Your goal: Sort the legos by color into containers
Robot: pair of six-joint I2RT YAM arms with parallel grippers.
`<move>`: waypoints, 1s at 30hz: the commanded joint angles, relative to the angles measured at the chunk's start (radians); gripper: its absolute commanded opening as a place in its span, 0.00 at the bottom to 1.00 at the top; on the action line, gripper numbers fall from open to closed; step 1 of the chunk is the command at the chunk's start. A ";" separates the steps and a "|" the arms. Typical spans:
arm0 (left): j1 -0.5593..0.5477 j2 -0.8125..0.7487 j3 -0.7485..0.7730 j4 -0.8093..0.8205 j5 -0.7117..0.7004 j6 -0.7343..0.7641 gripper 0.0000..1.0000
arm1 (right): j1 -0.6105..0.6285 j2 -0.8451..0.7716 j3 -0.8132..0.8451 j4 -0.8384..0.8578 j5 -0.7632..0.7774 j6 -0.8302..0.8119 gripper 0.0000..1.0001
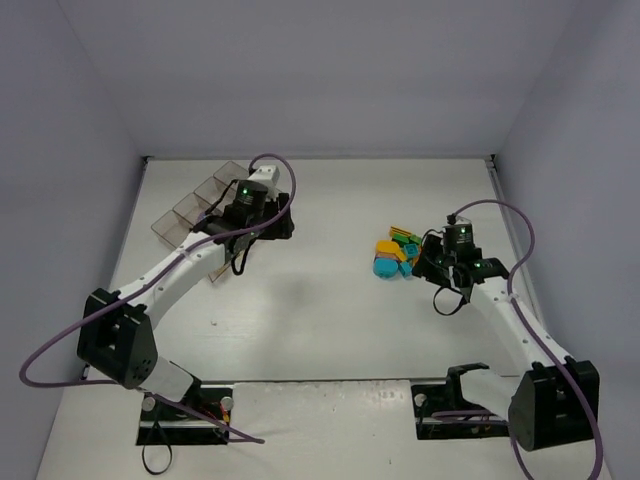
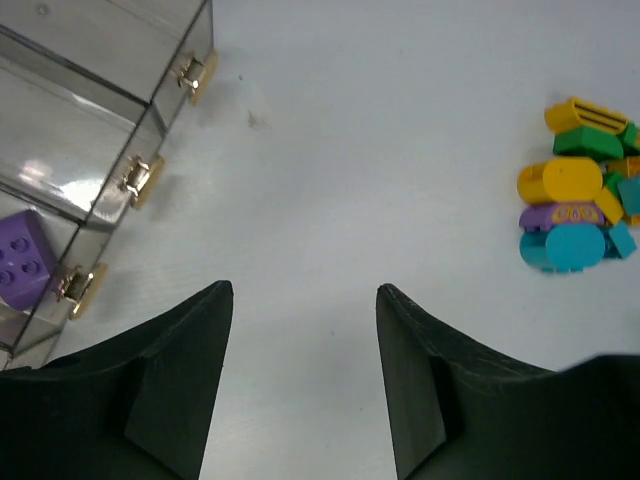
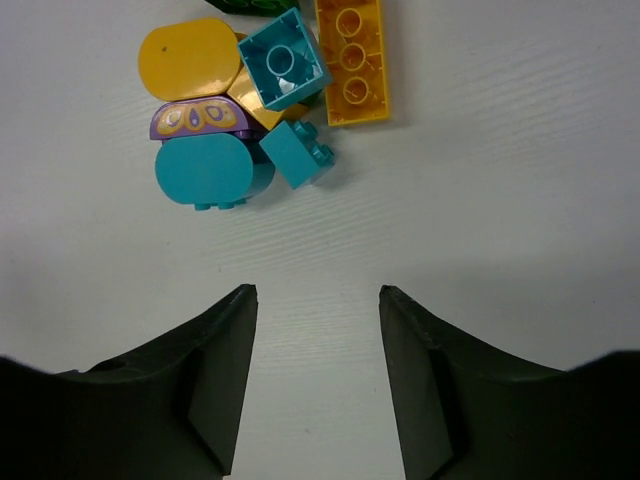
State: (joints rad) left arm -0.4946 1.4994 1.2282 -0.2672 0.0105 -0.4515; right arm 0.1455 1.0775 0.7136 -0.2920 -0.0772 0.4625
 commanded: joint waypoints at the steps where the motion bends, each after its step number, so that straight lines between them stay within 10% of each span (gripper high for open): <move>1: 0.018 -0.112 -0.045 0.117 0.127 0.050 0.53 | 0.011 0.056 0.055 0.077 0.031 -0.013 0.47; 30: 0.017 -0.400 -0.340 0.028 0.140 0.217 0.66 | 0.026 0.424 0.241 0.243 0.097 -0.208 0.52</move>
State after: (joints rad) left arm -0.4831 1.1198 0.8639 -0.2855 0.1589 -0.2626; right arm 0.1654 1.4967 0.9092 -0.0940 0.0135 0.3096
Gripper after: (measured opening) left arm 0.655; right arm 0.513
